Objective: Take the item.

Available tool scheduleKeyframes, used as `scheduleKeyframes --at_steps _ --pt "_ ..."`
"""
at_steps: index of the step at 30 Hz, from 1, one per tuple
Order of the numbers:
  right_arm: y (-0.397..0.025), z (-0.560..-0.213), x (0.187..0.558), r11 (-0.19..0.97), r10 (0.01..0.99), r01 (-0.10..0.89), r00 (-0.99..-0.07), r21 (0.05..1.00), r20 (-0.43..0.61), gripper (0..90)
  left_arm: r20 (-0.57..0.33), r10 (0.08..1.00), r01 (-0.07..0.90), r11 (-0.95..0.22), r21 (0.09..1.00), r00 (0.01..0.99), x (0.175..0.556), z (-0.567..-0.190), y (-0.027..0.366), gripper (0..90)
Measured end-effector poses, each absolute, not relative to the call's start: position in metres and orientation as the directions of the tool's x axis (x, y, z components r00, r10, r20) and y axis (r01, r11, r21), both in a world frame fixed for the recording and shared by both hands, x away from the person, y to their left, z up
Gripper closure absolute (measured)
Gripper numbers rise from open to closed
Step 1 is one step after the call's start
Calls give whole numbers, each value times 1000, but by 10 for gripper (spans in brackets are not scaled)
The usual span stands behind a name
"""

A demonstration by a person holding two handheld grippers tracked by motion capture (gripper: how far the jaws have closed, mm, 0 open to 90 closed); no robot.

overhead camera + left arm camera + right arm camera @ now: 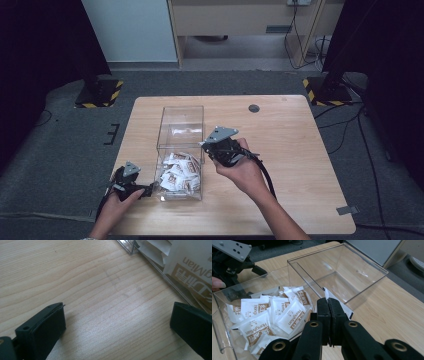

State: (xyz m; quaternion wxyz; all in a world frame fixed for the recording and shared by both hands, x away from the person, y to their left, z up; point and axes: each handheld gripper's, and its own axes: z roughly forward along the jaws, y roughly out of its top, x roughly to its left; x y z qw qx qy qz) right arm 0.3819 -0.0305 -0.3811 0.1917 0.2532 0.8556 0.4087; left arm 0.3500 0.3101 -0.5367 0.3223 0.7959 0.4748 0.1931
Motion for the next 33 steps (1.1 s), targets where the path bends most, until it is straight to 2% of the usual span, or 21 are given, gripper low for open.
scheduleKeyframes --at_steps 33 --pt "-91 -389 394 478 687 333 -718 813 -110 886 1 881 631 -341 697 474 350 -537 310 0"
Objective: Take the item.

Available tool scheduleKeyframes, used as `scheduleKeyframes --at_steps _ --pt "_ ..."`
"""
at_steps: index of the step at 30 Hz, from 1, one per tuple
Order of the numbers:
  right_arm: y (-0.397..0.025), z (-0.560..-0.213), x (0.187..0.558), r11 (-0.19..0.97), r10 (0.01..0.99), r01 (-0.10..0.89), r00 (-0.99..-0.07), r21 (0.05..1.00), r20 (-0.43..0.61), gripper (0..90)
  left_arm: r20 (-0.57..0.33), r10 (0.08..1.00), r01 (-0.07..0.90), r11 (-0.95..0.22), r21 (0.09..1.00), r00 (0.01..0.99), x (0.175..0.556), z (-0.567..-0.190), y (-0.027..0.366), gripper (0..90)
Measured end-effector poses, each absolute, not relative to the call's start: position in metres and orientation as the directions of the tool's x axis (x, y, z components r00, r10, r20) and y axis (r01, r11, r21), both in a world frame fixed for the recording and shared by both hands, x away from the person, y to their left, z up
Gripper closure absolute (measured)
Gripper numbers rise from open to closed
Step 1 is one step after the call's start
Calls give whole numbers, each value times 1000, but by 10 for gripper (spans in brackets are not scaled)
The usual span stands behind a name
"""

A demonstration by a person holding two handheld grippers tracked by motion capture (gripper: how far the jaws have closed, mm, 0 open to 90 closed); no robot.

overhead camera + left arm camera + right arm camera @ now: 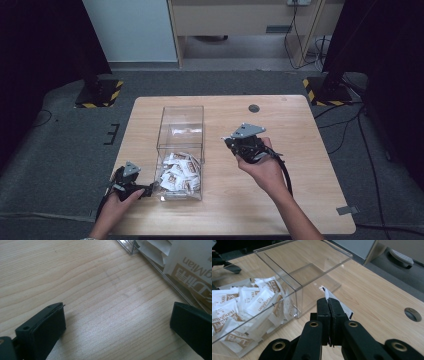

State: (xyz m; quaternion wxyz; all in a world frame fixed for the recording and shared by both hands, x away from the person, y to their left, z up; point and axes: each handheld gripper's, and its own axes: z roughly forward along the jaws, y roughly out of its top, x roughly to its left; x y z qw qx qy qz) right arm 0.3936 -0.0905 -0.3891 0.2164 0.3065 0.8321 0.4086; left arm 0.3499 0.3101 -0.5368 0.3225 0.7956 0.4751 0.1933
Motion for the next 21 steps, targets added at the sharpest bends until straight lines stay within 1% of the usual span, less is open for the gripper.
scheduleKeyframes --at_steps 21 --pt "-147 -400 410 416 771 389 -630 822 -92 883 1 881 631 -341 697 474 350 -537 310 0"
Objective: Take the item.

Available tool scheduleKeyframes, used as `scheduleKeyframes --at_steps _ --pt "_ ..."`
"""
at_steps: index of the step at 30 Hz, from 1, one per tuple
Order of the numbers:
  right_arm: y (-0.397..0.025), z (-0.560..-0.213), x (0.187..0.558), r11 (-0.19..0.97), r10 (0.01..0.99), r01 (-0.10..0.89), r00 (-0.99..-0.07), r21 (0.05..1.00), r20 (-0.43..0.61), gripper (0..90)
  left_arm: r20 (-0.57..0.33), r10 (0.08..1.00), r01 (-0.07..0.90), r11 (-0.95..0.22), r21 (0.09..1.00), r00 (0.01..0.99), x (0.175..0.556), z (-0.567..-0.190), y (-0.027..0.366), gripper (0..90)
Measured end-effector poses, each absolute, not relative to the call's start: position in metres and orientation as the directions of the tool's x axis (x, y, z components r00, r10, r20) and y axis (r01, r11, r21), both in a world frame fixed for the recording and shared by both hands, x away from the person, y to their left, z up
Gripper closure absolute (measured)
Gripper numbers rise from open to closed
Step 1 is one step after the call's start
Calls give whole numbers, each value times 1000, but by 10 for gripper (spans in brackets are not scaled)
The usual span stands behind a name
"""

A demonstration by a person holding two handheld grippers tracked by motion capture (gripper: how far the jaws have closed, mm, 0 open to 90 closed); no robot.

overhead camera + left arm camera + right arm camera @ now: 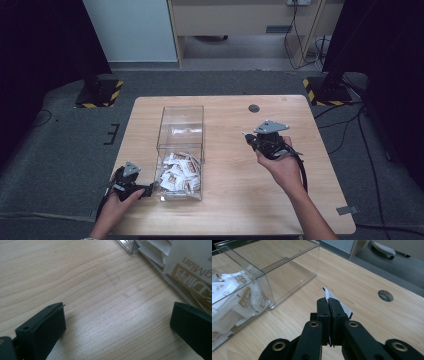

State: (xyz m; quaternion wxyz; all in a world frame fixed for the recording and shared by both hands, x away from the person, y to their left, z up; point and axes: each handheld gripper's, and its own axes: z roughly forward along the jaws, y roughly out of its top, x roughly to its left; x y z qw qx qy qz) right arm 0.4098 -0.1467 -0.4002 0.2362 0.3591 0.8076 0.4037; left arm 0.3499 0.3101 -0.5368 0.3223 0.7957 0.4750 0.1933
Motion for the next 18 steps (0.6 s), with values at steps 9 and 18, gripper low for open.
scheduleKeyframes --at_steps 9,18 --pt "-170 -410 420 377 810 429 -583 821 -68 883 2 880 631 -341 697 474 350 -537 310 0" --pt "-184 -422 430 344 840 463 -541 817 -47 881 1 881 631 -341 697 474 350 -537 310 0"
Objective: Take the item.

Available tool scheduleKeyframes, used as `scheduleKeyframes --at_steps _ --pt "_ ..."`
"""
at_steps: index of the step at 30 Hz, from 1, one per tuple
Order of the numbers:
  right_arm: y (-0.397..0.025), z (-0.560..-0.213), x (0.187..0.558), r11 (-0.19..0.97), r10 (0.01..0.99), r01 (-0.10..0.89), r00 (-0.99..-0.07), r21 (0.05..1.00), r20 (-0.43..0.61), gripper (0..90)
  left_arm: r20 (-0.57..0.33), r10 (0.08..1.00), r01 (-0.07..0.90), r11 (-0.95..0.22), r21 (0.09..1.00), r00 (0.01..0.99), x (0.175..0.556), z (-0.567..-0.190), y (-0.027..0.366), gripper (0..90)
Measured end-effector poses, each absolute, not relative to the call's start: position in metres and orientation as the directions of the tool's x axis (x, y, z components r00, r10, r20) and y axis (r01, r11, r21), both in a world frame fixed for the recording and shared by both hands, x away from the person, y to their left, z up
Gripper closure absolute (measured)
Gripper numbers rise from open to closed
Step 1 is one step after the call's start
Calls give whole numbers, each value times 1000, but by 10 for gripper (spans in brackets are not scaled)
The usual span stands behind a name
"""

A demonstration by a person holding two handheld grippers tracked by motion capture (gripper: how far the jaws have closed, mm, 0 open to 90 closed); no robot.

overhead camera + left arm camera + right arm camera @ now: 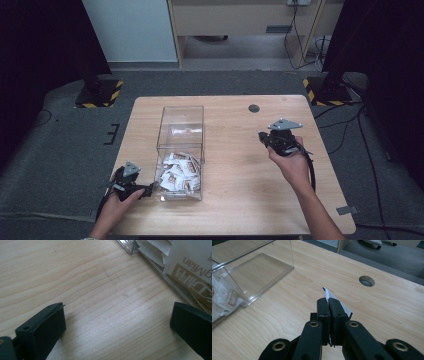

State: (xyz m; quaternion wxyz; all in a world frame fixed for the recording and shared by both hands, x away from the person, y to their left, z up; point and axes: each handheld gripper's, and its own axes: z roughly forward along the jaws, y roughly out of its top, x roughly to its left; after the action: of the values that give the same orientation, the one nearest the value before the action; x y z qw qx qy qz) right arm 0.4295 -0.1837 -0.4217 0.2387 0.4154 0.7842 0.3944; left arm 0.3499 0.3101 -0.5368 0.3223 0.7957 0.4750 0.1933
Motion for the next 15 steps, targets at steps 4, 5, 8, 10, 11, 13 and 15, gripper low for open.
scheduleKeyframes --at_steps 4,5,8,10,11,13,15 --pt "-187 -427 435 349 846 473 -531 809 -54 879 1 880 631 -341 697 474 350 -537 310 0" --pt "-188 -429 436 347 848 477 -528 807 -53 880 1 880 631 -341 697 474 350 -537 310 0" --pt "-190 -434 441 346 853 488 -519 801 -52 880 1 880 631 -341 697 474 350 -537 310 0" --pt "-191 -436 445 342 856 489 -514 803 -52 880 1 880 631 -341 697 474 350 -537 310 0" --pt "-191 -437 446 339 857 492 -513 802 -48 880 1 881 631 -341 697 474 350 -537 310 0" --pt "-191 -439 448 338 859 498 -510 799 -45 880 1 880 631 -341 696 474 350 -537 310 0" --pt "-191 -441 451 342 858 498 -511 797 -49 880 1 881 631 -341 697 474 350 -537 310 0"
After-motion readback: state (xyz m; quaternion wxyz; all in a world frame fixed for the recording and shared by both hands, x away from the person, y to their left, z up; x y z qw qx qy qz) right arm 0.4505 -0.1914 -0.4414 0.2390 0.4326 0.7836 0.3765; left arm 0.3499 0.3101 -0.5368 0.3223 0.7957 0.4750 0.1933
